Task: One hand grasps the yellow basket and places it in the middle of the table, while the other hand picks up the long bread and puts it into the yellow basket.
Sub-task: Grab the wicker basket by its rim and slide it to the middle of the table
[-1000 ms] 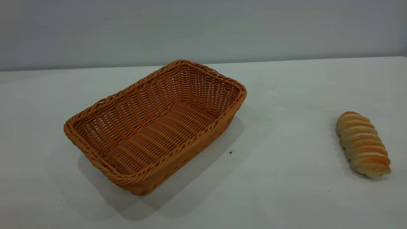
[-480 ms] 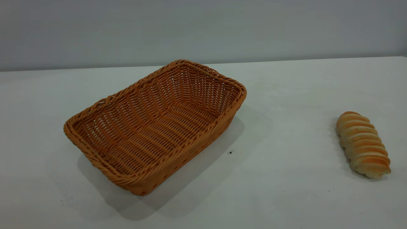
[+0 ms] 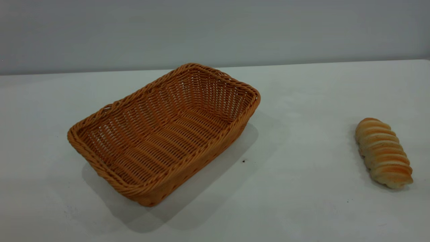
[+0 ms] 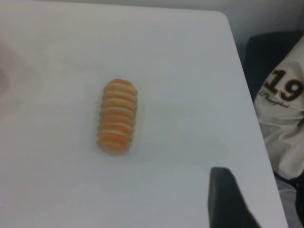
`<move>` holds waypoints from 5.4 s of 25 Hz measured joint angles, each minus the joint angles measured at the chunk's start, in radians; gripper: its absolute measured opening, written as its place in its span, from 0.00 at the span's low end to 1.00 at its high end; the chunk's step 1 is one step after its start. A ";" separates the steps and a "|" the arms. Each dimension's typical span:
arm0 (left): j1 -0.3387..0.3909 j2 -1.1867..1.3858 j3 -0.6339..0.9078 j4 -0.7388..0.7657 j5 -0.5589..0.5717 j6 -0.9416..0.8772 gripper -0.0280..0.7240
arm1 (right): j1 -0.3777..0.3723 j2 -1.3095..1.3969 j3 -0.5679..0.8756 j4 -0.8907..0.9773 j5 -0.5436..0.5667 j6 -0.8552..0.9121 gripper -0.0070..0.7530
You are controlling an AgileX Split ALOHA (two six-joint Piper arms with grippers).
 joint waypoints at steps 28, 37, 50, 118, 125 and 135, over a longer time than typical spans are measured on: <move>0.000 1.153 -0.149 -0.241 -0.566 -0.124 0.81 | 0.000 0.690 -0.088 0.067 -0.344 0.083 0.53; 0.000 1.470 -0.379 -0.311 -0.574 -0.135 0.81 | 0.000 0.691 -0.088 0.094 -0.350 0.076 0.52; -0.049 1.771 -0.572 -0.345 -0.601 -0.135 0.81 | 0.000 0.691 -0.088 0.096 -0.350 0.074 0.52; -0.177 1.826 -0.715 -0.091 -0.394 -0.583 0.81 | 0.000 0.691 -0.088 0.115 -0.332 0.071 0.52; -0.177 1.880 -0.715 -0.092 -0.381 -0.584 0.81 | 0.000 0.691 -0.088 0.117 -0.333 0.071 0.52; -0.177 1.930 -0.715 -0.102 -0.442 -0.584 0.81 | 0.000 0.691 -0.088 0.118 -0.333 0.071 0.52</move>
